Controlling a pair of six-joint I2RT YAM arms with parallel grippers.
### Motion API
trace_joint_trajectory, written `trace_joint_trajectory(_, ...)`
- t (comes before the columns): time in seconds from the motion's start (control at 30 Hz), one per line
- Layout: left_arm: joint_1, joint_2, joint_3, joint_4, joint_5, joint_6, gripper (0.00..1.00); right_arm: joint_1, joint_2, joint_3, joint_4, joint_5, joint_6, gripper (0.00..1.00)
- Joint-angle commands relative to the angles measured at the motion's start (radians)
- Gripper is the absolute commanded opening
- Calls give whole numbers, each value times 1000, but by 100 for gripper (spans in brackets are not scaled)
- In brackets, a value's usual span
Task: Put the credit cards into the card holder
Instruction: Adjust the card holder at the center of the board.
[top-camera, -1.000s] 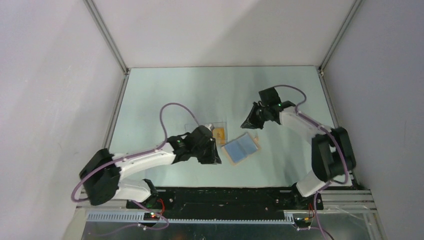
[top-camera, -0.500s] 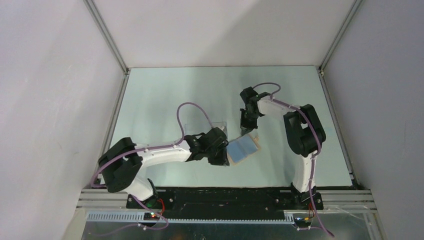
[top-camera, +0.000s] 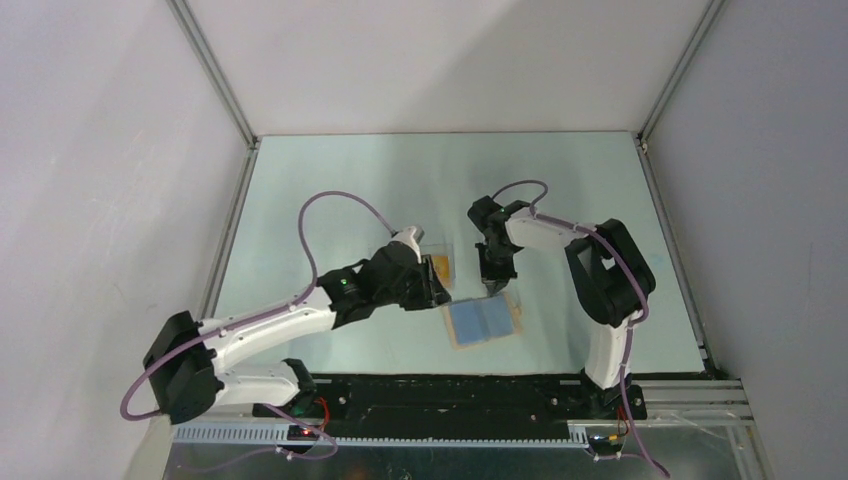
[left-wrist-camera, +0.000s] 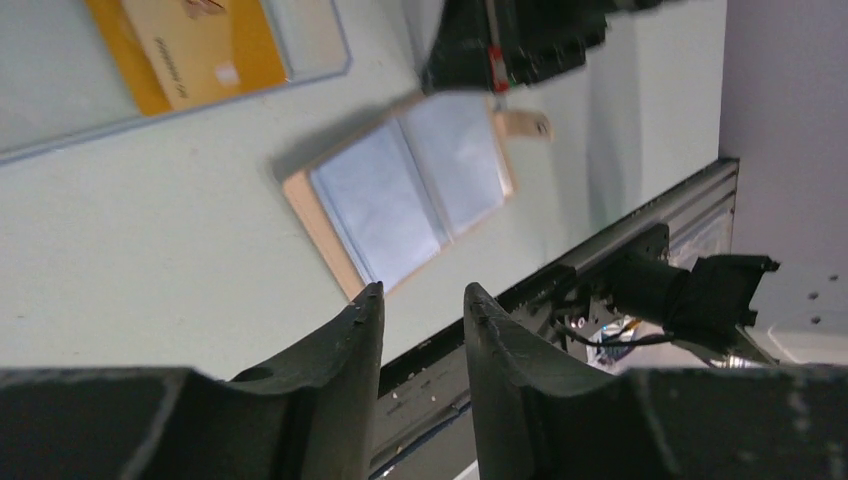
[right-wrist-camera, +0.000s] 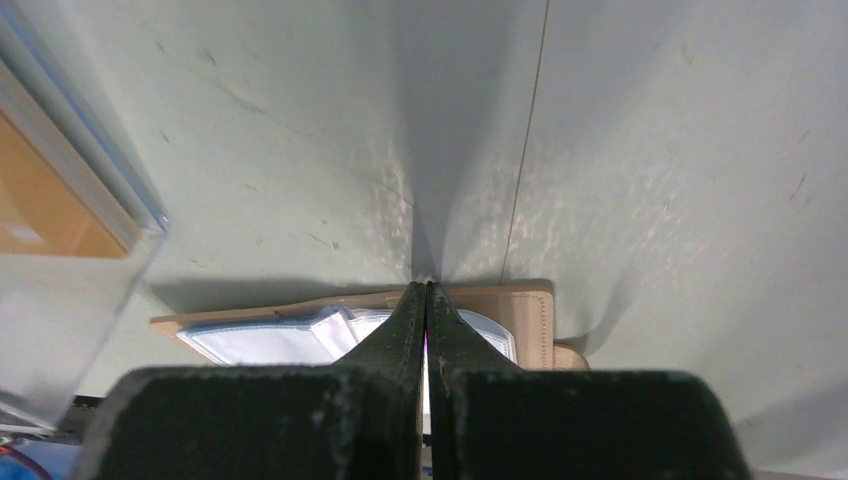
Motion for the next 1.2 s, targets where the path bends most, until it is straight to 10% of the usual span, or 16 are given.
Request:
trace_joint_trajectory(0.0,68,-64,-33,21,-15,36,42,17,-57,-45,-61,28,7,0)
trace_joint_trajectory(0.3,256,-104,-33,6,79,138,48,31,-120,-73,-16,-12,-1,0)
trace_joint_trajectory(0.63,463,160,127,-35,282,262,49,-126,-248,-71,202,-326,48,48)
trace_joint_trajectory(1.17,470,502,280,-33,391,297,45,-121,-19,53,353,-546,159,42)
